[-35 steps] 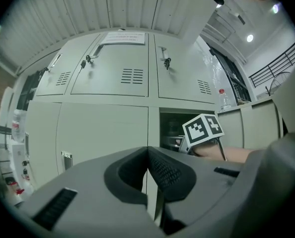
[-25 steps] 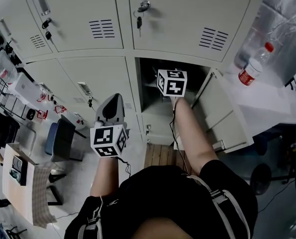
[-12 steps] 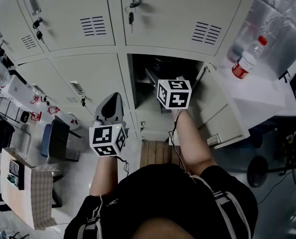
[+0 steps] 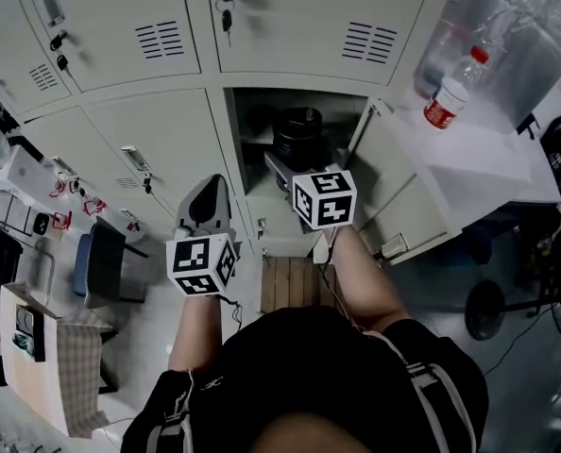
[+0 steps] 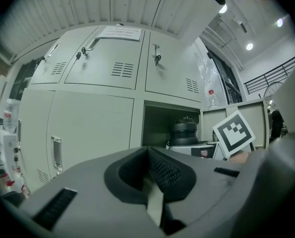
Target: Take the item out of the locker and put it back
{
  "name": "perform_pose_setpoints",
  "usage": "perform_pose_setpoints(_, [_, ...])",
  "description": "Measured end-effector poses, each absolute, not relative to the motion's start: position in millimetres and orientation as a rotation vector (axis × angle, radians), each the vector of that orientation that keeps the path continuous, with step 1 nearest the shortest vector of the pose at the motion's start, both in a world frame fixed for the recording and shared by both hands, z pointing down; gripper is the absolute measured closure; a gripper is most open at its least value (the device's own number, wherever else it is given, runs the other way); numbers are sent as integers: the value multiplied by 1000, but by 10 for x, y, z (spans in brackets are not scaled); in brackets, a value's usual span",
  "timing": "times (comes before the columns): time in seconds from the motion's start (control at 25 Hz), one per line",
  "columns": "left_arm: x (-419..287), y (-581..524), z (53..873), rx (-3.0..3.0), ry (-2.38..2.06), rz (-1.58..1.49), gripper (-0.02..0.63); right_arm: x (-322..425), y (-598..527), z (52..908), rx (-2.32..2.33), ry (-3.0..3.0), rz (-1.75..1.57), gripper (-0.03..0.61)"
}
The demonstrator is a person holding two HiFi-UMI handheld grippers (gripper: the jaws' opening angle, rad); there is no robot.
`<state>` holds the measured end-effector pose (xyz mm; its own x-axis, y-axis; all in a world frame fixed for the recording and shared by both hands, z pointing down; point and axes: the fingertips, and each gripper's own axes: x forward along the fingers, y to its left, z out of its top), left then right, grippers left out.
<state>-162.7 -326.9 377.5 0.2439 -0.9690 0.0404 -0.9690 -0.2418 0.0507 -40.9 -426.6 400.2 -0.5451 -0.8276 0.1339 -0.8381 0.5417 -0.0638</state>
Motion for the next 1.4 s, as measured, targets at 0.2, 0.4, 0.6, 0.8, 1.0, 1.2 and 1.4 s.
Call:
perform_pose_setpoints(0.2, [-1590,-3107,3801,2417,-1897,6,600,-432,-3849,4029,1393,-2714,142,132])
perform_pose_setpoints(0.4, [-1551,-2938,3778,2417,-1908,4,600,-418,-3456,3916,1373,-2772,114,132])
perform_pose_setpoints(0.6, [-1534,-2779,3774,2416,-1909,11,600,-314,-3190,3790,1398,-2806,125,132])
perform_pose_setpoints(0.8, [-1459,-2668,3750,2435,-1898,18,600,-198,-3060,3640,1452,-2828,130,132])
perform_pose_setpoints(1.0, [-1423,-2610,3710,2451,-1883,10,600,-169,-2979,3594,1470,-2812,117,133])
perform_pose_setpoints(1.2, [-1452,-2573,3733,2444,-1883,7,600,-161,-2914,3536,1478,-2817,116,132])
perform_pose_setpoints(1.4, [-1518,-2571,3721,2436,-1896,-2,600,-183,-2972,3554,1487,-2803,109,132])
